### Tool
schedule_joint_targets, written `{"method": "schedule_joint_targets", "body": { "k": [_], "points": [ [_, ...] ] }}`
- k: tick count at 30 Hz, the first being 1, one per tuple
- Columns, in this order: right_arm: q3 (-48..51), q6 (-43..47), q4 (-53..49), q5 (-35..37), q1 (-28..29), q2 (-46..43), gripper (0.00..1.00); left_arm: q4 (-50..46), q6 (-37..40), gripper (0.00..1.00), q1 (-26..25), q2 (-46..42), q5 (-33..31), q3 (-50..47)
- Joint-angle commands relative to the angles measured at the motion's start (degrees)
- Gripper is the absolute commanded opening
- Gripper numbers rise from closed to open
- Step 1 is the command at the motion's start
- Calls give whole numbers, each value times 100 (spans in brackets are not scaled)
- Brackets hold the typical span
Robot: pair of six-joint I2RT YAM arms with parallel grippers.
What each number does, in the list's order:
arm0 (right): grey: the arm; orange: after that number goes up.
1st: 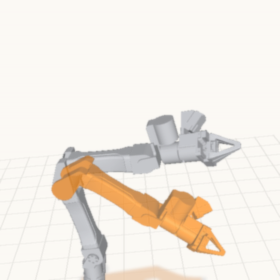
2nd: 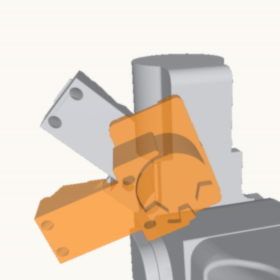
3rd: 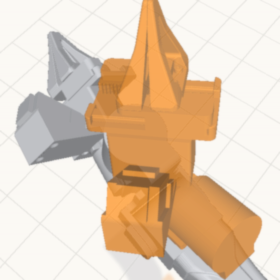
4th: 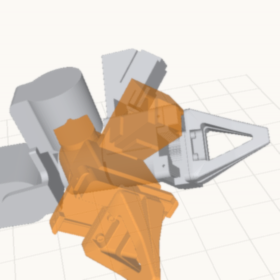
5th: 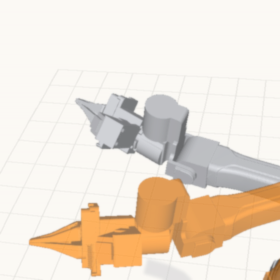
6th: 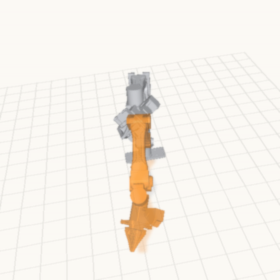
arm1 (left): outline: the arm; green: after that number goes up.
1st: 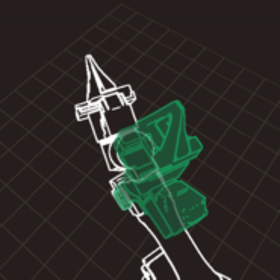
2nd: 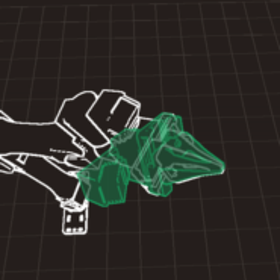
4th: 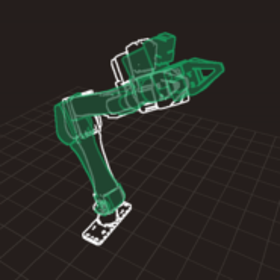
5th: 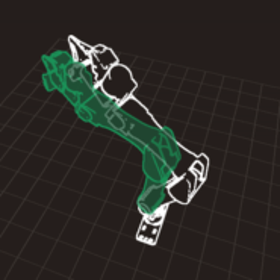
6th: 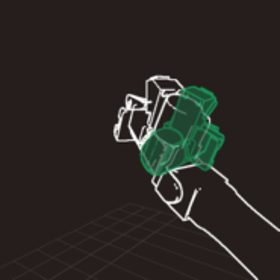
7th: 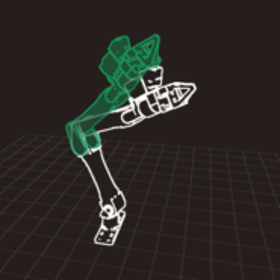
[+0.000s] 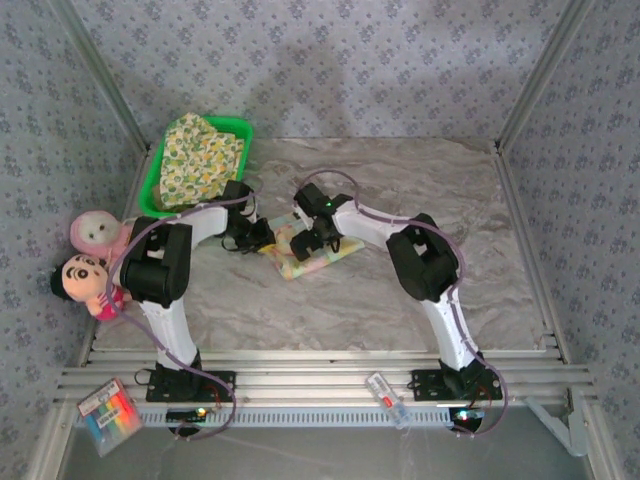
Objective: Fold and stack the skirts
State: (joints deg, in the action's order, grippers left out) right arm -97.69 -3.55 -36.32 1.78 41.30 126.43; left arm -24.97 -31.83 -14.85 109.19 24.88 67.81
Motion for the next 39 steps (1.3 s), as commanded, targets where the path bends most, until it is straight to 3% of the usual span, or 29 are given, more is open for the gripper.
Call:
{"method": "schedule_joint_targets", "body": {
  "k": [1, 8, 13, 17, 27, 33, 39],
  "points": [
    [-295, 36, -1306, 471, -10, 474, 100, -525, -245, 27, 64, -554, 81, 318],
    [171, -430, -1635, 464, -704, 186, 100, -673, -317, 72, 160, -1473, 56, 657],
    [321, -392, -1995, 707, -1791, -1, 100, -384, -609, 100, 548, -1809, -212, 400],
    [48, -126, -2293, 908, -2586, 51, 100, -195, -810, 100, 843, -1985, -314, 203],
    [-1448, 700, -2784, 1089, -4333, 1124, 100, -304, -965, 100, 1428, -2520, -844, -92],
    [-2575, 1437, -2874, 1210, -4787, 1692, 100, -515, -839, 100, 1754, -2609, -1064, -7],
    [-3296, 1498, -3062, 858, -4895, 1865, 100, -757, -504, 100, 1900, -2346, -1419, 405]
  ]
}}
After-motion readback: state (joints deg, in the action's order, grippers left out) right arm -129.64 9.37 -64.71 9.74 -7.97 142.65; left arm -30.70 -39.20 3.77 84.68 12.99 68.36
